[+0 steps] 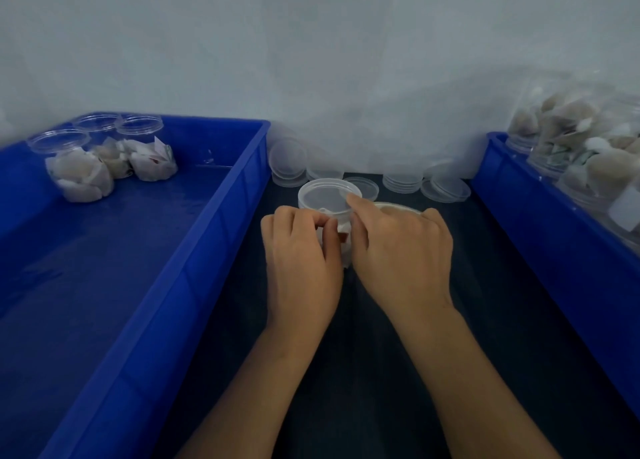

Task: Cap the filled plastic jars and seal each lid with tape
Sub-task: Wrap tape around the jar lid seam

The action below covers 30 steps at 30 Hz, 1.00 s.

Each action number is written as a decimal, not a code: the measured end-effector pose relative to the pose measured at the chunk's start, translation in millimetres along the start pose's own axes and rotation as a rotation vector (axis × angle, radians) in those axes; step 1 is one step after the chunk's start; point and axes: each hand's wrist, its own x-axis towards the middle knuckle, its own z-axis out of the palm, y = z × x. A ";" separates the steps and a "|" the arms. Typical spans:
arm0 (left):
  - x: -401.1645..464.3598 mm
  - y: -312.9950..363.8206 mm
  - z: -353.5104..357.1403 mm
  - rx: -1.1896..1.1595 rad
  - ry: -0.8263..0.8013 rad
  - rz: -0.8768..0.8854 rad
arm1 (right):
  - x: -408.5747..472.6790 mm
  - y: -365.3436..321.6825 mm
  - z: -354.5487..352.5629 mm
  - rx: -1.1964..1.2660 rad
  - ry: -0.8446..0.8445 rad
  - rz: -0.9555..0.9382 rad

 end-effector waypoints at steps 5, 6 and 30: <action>0.2 1.8 0.9 -0.052 0.040 0.009 | 0.1 0.8 5.1 -0.029 0.022 -0.003; 0.4 2.5 1.0 -0.086 0.034 -0.005 | 0.0 0.8 5.7 -0.026 0.027 -0.005; 13.6 -26.3 1.4 -0.532 -0.128 -0.273 | -2.5 -0.3 7.6 -0.020 0.055 -0.005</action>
